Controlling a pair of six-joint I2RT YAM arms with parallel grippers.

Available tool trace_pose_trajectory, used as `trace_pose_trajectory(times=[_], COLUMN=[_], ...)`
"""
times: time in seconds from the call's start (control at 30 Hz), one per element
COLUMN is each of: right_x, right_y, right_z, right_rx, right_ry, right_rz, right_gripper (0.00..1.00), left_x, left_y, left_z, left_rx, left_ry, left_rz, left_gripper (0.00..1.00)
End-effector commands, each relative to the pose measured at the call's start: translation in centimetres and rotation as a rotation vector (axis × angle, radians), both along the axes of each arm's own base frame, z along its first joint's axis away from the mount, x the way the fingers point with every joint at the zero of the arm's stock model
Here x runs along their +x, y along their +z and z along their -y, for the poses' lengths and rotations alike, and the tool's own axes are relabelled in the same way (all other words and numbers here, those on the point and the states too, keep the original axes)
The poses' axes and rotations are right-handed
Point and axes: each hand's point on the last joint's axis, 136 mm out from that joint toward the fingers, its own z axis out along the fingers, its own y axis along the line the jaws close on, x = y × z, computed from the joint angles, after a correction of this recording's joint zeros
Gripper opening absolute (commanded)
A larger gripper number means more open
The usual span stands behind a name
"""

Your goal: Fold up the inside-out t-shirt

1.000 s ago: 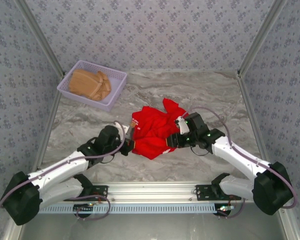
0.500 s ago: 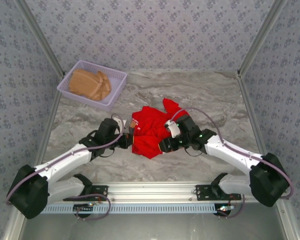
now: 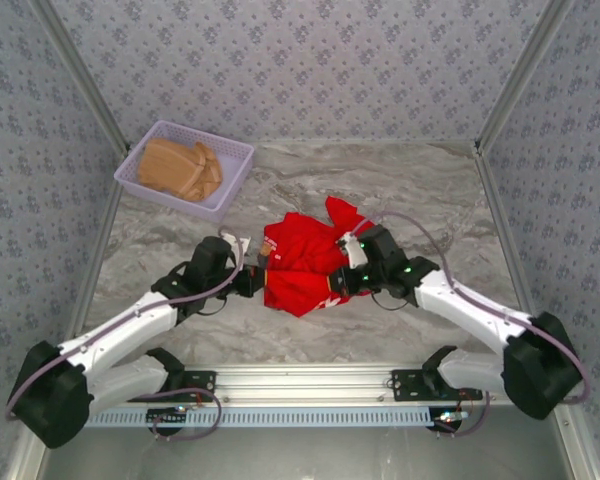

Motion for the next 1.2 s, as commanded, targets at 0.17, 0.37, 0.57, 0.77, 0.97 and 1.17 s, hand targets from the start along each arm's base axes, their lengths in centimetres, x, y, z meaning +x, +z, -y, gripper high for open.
trace_pose_trajectory(times=[0.17, 0.37, 0.57, 0.77, 0.97, 1.17], right_x=[4.2, 7.2, 7.5, 6.5, 6.3, 6.6], right_y=[12.0, 19.8, 22.7, 26.5, 22.1, 17.7], right_z=[4.9, 10.1, 15.0, 20.8, 24.2, 23.6], right_rx=[0.089, 0.240, 0.140, 0.027, -0.143, -0.116], right_ry=[-0.174, -0.411, -0.572, -0.768, -0.894, -0.881], right_rz=[0.259, 0.430, 0.504, 0.615, 0.562, 0.491], right_gripper=[0.00, 0.00, 0.00, 0.00, 0.00, 0.00], left_x=[0.5, -1.4, -3.8, -7.9, -5.6, 3.4], left_y=[13.2, 16.3, 16.2, 12.8, 10.6, 6.6], left_z=[4.3, 10.6, 17.5, 24.4, 19.9, 10.9], left_rx=[-0.299, -0.290, -0.280, -0.227, -0.121, -0.078], left_ry=[-0.184, -0.407, -0.603, -0.815, -0.694, -0.236], left_rz=[0.293, 0.351, 0.359, 0.268, 0.284, 0.149], left_gripper=[0.00, 0.00, 0.00, 0.16, 0.51, 0.64])
